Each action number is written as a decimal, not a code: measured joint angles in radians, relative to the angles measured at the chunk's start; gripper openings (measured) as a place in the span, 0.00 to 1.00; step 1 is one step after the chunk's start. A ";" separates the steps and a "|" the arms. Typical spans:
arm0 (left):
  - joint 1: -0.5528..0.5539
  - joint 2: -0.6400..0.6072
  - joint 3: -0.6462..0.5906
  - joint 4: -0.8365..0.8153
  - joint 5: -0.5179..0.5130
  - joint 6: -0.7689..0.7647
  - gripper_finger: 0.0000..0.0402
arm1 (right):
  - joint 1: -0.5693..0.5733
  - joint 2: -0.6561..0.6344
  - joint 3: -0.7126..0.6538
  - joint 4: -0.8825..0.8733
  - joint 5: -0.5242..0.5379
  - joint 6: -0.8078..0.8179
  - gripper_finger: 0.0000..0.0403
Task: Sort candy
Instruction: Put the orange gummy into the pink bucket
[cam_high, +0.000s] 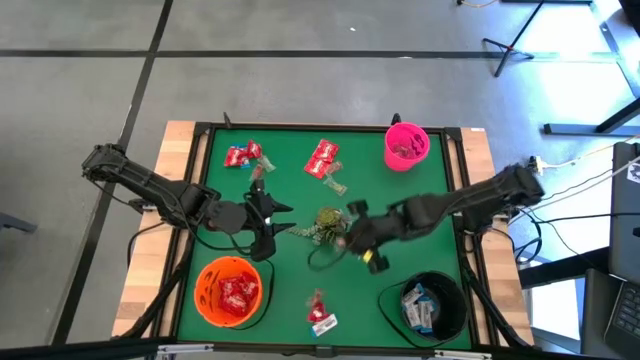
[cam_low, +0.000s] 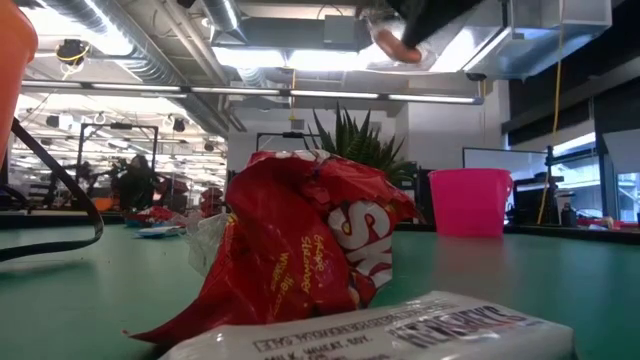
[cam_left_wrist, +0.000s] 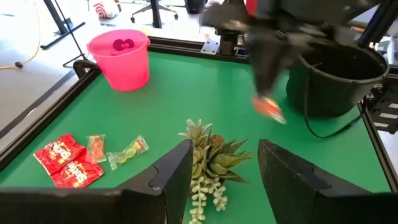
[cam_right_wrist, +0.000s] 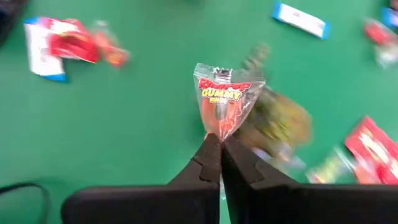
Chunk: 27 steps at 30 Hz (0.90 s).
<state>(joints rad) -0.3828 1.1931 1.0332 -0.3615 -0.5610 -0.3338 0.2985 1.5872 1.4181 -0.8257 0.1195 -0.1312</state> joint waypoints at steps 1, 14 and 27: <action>0.000 0.000 0.000 -0.003 0.000 0.000 0.43 | -0.021 -0.032 -0.031 0.012 0.004 0.004 0.00; 0.000 0.000 0.000 -0.012 -0.006 0.003 0.43 | -0.394 -0.496 -0.466 0.279 0.142 0.067 0.00; 0.001 0.000 0.000 -0.023 -0.008 0.004 0.43 | -0.869 -0.604 -0.538 0.260 0.190 0.166 0.00</action>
<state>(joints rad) -0.3820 1.1931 1.0332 -0.3843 -0.5686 -0.3302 -0.5709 0.9836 0.8803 -0.5659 0.3097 0.0347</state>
